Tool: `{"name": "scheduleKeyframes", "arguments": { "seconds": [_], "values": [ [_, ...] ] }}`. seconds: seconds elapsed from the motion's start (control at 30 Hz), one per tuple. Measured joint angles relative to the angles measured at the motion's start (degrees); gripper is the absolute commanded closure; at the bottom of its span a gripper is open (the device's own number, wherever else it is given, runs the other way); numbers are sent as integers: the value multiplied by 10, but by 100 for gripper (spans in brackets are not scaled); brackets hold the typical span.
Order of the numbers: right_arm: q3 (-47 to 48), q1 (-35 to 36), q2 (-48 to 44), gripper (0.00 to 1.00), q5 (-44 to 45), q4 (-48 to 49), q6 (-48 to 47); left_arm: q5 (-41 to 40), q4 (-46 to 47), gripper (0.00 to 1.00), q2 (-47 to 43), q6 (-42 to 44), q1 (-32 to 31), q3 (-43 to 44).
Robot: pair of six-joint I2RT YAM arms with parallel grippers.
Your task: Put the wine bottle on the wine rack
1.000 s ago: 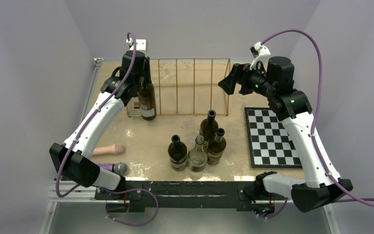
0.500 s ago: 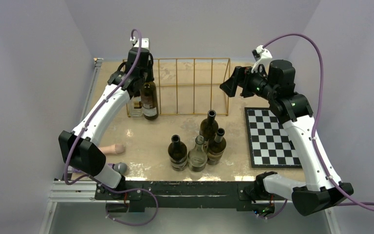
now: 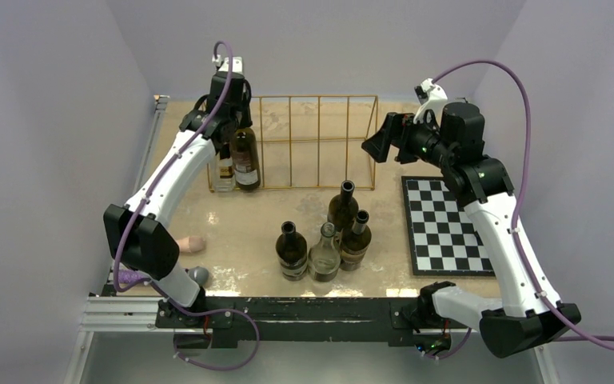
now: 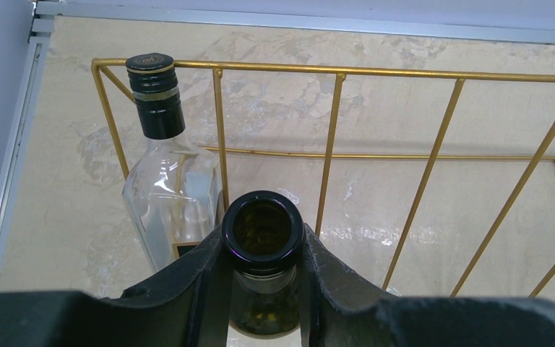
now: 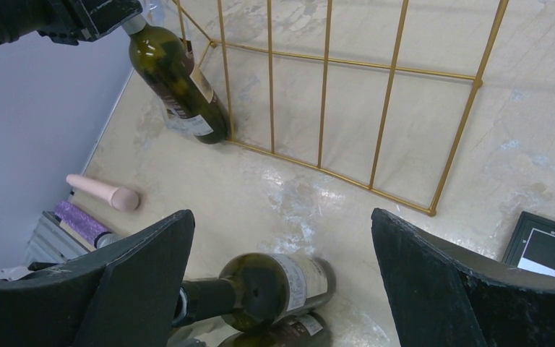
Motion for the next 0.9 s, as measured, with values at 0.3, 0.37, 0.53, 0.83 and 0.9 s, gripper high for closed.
{"name": "scheduleKeyframes", "arguments": {
  "seconds": [0.3, 0.37, 0.53, 0.83, 0.9],
  "values": [
    [-13, -3, -4, 3, 0, 0, 6, 15, -11, 100, 2, -8, 9, -2],
    [-13, -3, -4, 3, 0, 1, 6, 16, -7, 100, 5, -8, 9, -1],
    [-13, -3, -4, 3, 0, 1, 6, 15, 4, 98, 24, -6, 10, 9],
    [-13, -7, -4, 3, 0, 1, 6, 11, 17, 75, 66, -1, 14, 38],
    [-14, -7, -4, 3, 0, 1, 6, 11, 18, 75, 77, 3, 15, 47]
  ]
}}
